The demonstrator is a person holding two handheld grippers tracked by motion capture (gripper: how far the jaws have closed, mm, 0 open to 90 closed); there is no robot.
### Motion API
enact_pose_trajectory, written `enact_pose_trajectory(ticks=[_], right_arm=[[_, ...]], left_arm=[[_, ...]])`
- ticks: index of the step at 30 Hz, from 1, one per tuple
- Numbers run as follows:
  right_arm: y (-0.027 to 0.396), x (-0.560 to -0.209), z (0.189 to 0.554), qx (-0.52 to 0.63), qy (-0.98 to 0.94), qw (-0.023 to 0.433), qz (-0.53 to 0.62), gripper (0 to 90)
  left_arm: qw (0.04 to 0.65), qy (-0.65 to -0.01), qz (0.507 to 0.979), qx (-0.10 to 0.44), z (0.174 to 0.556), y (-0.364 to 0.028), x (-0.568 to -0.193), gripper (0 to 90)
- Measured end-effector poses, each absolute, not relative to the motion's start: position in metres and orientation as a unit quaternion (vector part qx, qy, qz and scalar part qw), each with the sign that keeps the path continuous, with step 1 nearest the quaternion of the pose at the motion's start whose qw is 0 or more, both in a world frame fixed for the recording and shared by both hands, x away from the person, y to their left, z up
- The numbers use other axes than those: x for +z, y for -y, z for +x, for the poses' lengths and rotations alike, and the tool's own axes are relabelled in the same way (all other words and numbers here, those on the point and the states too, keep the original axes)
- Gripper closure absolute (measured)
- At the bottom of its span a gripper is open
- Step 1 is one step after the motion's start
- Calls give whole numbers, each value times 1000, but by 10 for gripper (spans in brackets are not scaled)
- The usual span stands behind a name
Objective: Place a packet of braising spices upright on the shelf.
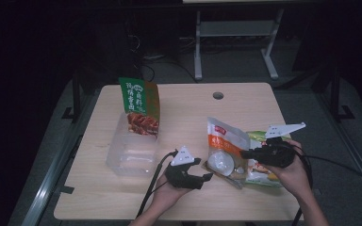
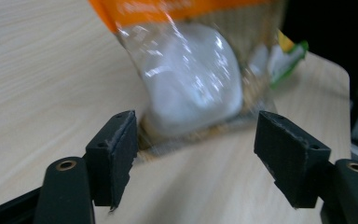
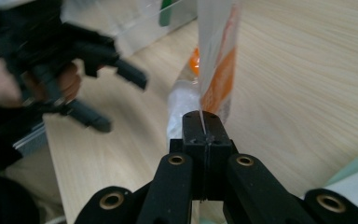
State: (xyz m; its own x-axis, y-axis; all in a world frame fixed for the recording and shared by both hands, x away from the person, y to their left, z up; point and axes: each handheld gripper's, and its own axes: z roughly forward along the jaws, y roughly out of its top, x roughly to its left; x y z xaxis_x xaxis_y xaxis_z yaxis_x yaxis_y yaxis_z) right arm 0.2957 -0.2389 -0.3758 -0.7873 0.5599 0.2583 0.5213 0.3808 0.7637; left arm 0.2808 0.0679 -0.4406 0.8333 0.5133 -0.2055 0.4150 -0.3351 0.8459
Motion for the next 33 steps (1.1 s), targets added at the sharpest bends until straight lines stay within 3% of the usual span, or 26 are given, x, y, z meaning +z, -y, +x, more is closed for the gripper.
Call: enact_pose_trajectory(ticks=[6,10,14,17,20,33], right_arm=[[245,-381,297,455,-830,8,321,897],[246,-382,300,458,-831,7,316,897],[245,-382,302,457,-833,8,311,897],[240,-382,303,450,-838,10,310,897],[238,-382,305,450,-839,10,307,897],[217,-388,320,457,-832,-1,315,890]], left_arm=[[501,-305,810,27,311,-53,-444,319],[509,-309,803,-2,326,-46,-447,418],[515,-314,797,-38,337,-42,-450,612],[514,-306,801,-24,334,-38,-449,773],[507,-297,809,-5,330,-39,-447,869],[497,-308,806,95,300,-69,-439,885]])
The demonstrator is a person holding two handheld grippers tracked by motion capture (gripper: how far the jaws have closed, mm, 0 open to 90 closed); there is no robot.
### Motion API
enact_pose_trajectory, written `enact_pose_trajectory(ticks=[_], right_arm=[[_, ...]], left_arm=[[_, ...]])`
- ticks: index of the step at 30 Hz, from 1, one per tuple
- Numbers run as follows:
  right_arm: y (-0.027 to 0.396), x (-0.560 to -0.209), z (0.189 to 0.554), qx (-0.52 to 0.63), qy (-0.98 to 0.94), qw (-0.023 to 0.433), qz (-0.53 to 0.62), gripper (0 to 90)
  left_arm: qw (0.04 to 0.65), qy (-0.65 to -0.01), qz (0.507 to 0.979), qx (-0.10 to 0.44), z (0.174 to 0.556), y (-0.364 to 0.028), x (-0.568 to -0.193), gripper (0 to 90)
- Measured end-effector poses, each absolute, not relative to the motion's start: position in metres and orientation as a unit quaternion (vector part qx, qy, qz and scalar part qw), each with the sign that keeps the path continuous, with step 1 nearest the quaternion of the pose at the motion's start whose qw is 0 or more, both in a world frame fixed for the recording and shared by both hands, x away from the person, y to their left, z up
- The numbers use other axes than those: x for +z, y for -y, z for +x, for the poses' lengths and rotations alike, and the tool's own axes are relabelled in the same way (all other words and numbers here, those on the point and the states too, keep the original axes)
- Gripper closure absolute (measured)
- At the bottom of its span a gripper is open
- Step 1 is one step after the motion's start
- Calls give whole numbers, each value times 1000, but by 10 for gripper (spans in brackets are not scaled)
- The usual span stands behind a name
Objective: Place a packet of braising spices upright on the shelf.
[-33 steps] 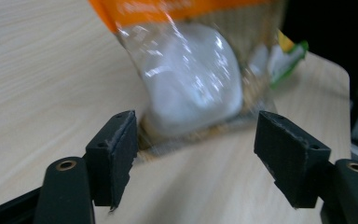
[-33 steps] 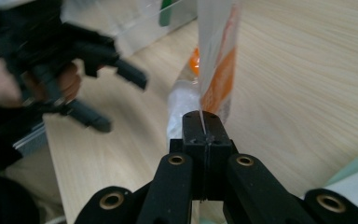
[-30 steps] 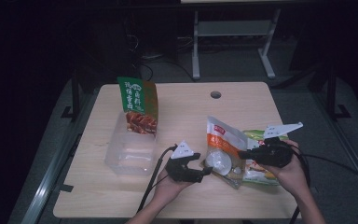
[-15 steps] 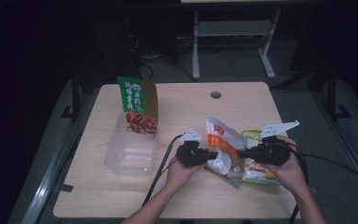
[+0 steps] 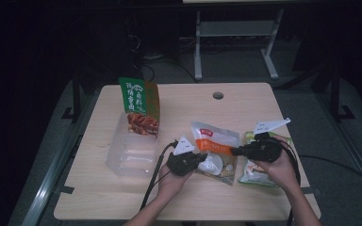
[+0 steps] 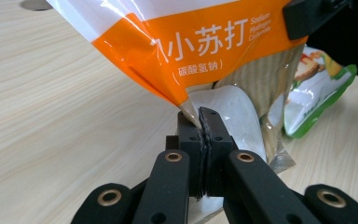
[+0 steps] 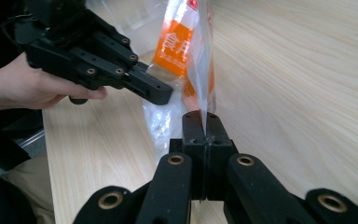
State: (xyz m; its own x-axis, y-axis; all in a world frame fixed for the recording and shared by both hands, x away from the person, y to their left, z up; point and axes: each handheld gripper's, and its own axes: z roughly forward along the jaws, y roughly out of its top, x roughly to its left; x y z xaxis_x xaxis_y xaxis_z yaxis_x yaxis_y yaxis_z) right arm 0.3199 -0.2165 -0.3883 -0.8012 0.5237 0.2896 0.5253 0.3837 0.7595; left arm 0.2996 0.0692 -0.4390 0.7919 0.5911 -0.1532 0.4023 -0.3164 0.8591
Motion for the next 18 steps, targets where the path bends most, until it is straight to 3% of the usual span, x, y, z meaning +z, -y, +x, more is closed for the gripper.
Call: enact_pose_trajectory(ticks=[7,10,13,16,18], right_arm=[[192,-393,323,-441,845,16,-302,760],[182,-396,323,-434,851,16,-294,743],[173,-398,324,-431,854,19,-291,771],[169,-399,323,-421,857,19,-297,890],[169,-400,324,-420,857,24,-296,895]], left_arm=[[497,-300,806,114,289,-77,-440,886],[493,-287,812,121,285,-75,-439,886],[484,-278,821,124,282,-74,-440,885],[490,-283,817,110,281,-77,-442,876],[493,-289,815,98,280,-80,-442,863]])
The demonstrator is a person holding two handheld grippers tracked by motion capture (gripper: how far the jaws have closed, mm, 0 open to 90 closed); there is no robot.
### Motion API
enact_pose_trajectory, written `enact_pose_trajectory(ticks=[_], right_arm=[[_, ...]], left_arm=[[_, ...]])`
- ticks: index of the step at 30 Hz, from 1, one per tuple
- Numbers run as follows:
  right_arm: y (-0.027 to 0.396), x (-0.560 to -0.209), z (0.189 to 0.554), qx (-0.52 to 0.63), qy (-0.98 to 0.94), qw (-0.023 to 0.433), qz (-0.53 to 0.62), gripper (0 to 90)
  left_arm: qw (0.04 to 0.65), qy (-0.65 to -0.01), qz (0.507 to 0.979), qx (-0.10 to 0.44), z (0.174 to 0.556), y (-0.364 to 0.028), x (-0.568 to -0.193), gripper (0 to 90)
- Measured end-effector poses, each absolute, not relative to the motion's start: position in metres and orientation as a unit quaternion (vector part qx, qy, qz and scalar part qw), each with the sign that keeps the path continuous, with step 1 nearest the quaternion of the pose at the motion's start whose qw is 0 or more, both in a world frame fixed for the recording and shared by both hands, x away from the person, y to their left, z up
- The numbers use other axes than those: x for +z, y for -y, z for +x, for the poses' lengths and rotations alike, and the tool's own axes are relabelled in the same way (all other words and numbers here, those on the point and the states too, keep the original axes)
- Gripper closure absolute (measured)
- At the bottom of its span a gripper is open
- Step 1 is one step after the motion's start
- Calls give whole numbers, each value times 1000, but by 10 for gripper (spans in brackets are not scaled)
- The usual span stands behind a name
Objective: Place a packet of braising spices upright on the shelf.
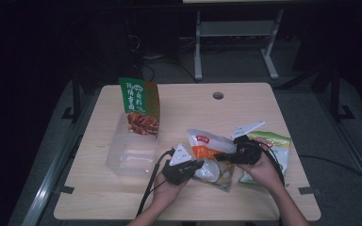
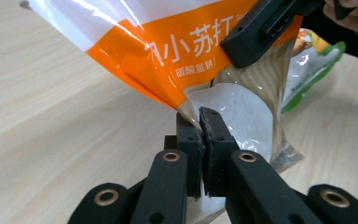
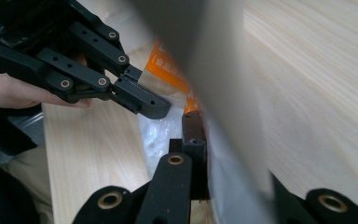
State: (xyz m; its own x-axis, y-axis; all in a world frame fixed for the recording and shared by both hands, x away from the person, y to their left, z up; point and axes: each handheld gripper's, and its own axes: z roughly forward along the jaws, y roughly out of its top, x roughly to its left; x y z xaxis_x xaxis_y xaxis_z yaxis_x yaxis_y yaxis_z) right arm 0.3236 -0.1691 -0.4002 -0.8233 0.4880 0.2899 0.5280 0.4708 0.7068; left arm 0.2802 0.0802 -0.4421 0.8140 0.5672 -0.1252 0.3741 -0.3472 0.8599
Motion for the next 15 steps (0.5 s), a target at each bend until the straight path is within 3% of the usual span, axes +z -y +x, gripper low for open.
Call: enact_pose_trajectory(ticks=[9,15], right_arm=[[170,-388,313,-433,855,3,-287,898],[167,-375,311,-427,858,-23,-285,899]], left_arm=[[497,-297,808,104,265,-102,-422,651],[494,-284,814,113,244,-117,-414,611]])
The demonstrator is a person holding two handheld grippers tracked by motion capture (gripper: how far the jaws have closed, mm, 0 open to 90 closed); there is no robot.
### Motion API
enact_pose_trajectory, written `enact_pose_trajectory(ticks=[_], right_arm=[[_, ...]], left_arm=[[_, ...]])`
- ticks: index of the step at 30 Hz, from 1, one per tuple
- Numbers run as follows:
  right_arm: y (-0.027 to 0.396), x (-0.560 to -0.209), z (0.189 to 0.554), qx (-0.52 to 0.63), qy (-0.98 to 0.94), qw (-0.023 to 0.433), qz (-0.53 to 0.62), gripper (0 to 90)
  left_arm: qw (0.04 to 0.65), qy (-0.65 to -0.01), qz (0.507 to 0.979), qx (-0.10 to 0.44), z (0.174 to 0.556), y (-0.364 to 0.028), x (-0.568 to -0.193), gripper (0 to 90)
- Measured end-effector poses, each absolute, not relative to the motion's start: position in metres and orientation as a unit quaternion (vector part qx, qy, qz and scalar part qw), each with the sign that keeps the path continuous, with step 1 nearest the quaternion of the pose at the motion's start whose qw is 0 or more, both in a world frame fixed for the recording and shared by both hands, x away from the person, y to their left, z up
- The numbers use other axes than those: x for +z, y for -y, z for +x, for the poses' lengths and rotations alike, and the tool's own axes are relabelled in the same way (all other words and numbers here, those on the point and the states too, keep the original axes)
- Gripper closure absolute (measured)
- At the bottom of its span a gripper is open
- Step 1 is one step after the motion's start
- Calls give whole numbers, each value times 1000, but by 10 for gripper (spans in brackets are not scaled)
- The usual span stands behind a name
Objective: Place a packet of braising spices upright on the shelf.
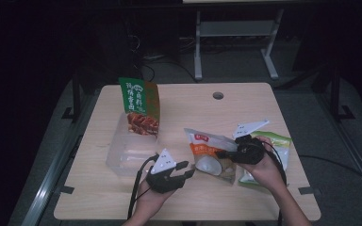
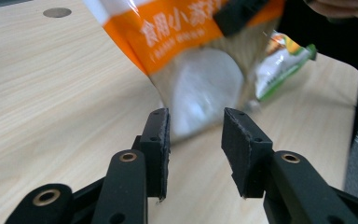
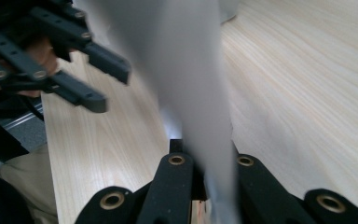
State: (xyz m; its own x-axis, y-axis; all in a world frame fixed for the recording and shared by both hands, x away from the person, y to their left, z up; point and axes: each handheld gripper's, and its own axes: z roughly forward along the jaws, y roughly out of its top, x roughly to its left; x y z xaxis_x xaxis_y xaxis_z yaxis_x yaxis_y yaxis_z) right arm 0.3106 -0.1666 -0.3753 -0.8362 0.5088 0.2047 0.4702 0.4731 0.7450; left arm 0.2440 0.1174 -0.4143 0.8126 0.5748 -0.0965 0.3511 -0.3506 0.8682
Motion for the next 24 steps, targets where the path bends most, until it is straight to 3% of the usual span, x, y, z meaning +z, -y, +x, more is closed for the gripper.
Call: enact_pose_trajectory(ticks=[24], right_arm=[[134,-356,320,458,-848,32,265,900]], left_arm=[[474,-272,828,126,214,-158,-415,571]])
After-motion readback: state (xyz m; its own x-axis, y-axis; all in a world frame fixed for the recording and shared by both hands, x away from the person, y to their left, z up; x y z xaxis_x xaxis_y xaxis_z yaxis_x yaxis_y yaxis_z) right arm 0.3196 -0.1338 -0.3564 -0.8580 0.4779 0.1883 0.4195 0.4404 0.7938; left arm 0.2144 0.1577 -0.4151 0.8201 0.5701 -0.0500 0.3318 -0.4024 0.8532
